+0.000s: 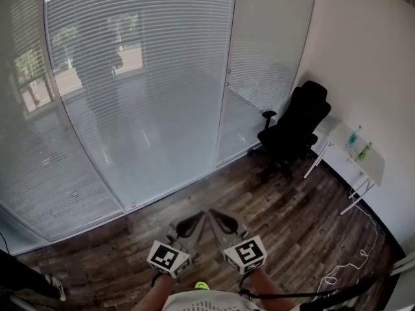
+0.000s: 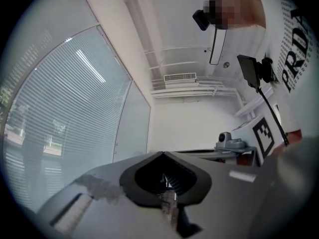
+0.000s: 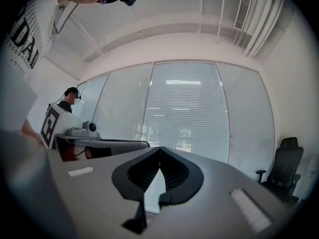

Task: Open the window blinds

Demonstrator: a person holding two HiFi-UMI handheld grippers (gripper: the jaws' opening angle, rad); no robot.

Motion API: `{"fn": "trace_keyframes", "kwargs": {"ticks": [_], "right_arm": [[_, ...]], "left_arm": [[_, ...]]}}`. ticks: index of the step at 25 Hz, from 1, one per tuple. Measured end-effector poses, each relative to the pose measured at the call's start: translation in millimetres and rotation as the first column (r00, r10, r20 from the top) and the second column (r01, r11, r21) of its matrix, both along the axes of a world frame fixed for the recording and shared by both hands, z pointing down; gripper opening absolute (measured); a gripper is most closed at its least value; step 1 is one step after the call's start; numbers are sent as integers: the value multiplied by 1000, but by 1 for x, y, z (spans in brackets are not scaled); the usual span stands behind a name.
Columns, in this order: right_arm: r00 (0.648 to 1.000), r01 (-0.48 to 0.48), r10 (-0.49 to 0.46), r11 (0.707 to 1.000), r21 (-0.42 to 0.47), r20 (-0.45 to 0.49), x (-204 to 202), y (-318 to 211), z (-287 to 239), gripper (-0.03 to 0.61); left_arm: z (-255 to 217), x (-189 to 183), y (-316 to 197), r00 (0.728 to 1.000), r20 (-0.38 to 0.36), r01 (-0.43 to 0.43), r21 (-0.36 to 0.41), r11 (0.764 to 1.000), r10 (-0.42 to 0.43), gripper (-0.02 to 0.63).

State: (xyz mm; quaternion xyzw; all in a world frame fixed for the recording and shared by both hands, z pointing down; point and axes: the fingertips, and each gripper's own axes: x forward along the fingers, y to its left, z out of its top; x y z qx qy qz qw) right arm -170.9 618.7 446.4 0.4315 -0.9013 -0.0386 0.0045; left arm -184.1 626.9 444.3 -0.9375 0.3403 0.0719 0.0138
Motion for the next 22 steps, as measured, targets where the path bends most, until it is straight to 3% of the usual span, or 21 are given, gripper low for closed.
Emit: {"fn": "trace_keyframes", "kwargs": {"ticks": [7,12,18,22], "right_arm": [[1000,-14,14,1000,-17,11,14,-32,3,9],[1000,-19,20,1000,-11,13,4,-63,3,9],[1000,-18,18,1000,-12,-7,-11,-106,2,9],[999,-27,27,1000,-1,-18,-18,-148,-2,9]], "left_arm": [[6,17,-32,1000,13,-21,-2,1000,21,-8],[2,7,-61,1000,-28,-8,-24,1000,7,-8],[10,-10,-107,1000,-2,-15,-26,1000,15,-8],[-7,-15,-147,998,-65,-19,-32,999,17,-8]]}}
